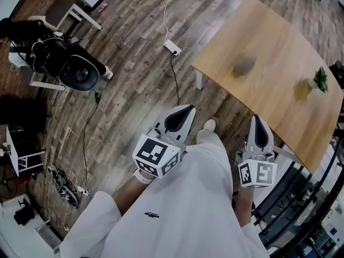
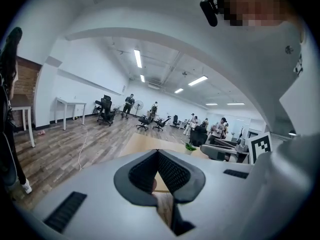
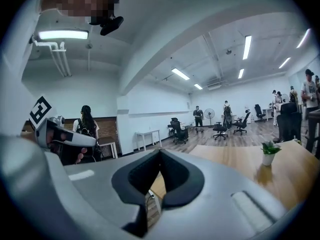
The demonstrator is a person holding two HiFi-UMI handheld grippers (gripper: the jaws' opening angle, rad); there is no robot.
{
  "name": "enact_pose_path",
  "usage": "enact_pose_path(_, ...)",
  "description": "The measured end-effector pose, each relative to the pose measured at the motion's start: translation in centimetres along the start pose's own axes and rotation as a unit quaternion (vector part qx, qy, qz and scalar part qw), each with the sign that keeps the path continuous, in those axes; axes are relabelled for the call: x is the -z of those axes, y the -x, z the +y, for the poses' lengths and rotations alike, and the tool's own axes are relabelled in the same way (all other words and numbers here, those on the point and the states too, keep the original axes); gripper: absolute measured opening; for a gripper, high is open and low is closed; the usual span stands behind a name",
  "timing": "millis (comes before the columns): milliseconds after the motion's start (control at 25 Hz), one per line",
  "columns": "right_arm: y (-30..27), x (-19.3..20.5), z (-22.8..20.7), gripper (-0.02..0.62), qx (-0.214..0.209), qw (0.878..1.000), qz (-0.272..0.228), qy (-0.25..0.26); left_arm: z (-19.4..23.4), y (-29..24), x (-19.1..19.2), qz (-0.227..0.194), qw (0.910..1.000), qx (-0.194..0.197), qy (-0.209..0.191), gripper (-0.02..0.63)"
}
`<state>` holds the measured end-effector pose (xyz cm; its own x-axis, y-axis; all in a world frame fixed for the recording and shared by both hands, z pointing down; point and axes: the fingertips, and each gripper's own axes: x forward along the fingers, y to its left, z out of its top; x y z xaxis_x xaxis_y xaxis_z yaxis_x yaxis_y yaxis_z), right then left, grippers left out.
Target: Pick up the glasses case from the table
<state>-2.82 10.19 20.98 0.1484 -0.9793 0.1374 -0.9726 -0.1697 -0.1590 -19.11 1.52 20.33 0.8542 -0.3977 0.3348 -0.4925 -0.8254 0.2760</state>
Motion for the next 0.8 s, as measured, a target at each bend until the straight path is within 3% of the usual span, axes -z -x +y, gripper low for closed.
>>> enact_pose_path(360,-7.2,-0.3,-7.4,0.011,-0.028,0.999,0.008,-0.021,-1.0,-9.0,-2.0,0.025,0.9994,-0.021,-0.012,0.006)
enact_pose_path(800,-9.2,-0.9,-10.5,0.011,-0.022,0.998,0.001,-0.051,-1.5,-12.7,-1.5,0.054,0.9983,-0.009,-0.018,0.006)
